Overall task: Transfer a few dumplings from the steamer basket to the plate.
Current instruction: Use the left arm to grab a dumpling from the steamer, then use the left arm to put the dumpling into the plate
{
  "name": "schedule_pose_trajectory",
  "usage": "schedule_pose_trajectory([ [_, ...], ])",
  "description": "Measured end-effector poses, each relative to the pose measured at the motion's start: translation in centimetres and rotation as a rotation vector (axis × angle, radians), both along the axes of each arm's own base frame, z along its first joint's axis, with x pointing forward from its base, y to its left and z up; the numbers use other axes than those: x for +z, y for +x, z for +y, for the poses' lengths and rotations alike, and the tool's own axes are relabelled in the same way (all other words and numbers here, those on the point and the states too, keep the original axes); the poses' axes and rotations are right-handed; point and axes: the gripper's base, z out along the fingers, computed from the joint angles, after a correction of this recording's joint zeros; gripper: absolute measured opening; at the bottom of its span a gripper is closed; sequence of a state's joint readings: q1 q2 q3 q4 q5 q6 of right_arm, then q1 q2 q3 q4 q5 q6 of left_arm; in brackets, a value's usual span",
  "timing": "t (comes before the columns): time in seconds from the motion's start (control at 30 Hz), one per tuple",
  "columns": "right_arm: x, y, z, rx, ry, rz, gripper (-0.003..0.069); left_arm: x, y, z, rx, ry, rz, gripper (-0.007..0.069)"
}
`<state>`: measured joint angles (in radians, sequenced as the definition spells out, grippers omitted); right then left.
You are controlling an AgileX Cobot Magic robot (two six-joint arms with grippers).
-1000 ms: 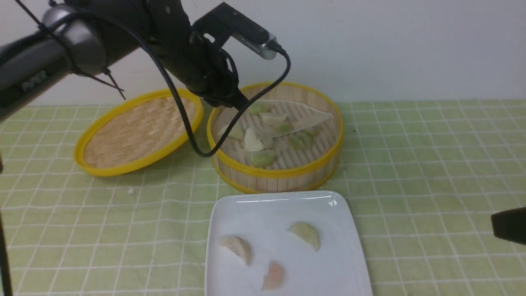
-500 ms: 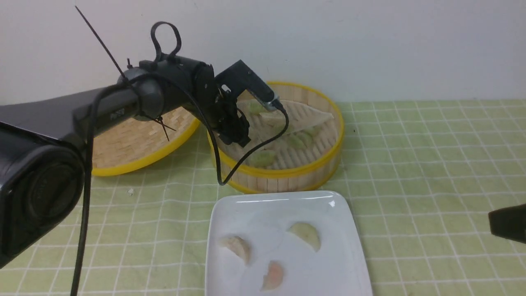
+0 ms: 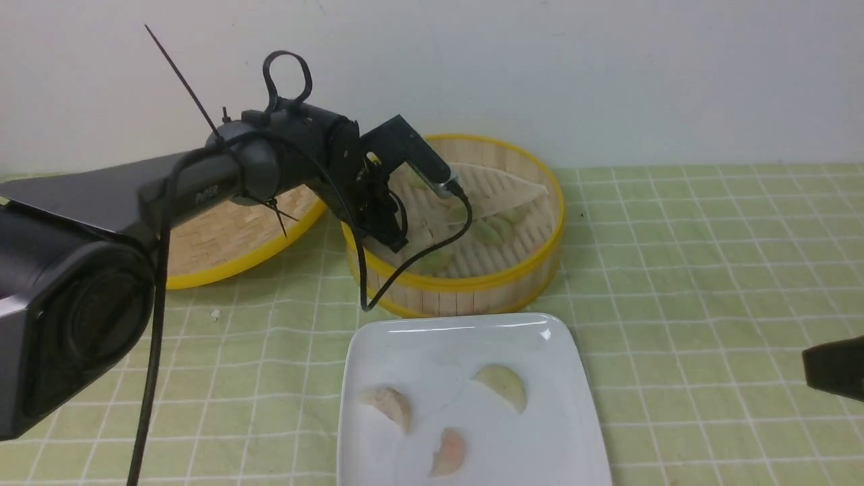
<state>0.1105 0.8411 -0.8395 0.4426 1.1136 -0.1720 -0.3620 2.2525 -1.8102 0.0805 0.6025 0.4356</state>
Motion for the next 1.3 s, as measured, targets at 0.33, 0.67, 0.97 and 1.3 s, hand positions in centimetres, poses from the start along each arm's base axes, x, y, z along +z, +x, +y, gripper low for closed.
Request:
schedule_pose_trajectory([
  [0.33,0.0,-0.1,0.1,0.004,0.01,0.008,-0.0014,12.3,-4.1,0.6,0.141,-0.094,0.039,0.0183],
  [0.67,0.1,-0.1,0.2,0.01,0.026,0.008,-0.0014,14.8,-8.9,-0.5,0.116,-0.255,0.356,0.0183],
  [0.97,0.1,-0.1,0.2,0.026,0.017,-0.001,-0.0014,6.5,-10.1,-5.6,0.022,-0.152,0.582,0.0183],
  [1.3,0.0,0.1,0.3,0.023,0.017,0.0,-0.0014,1.3,-10.3,-7.7,0.021,0.019,0.62,0.0273],
])
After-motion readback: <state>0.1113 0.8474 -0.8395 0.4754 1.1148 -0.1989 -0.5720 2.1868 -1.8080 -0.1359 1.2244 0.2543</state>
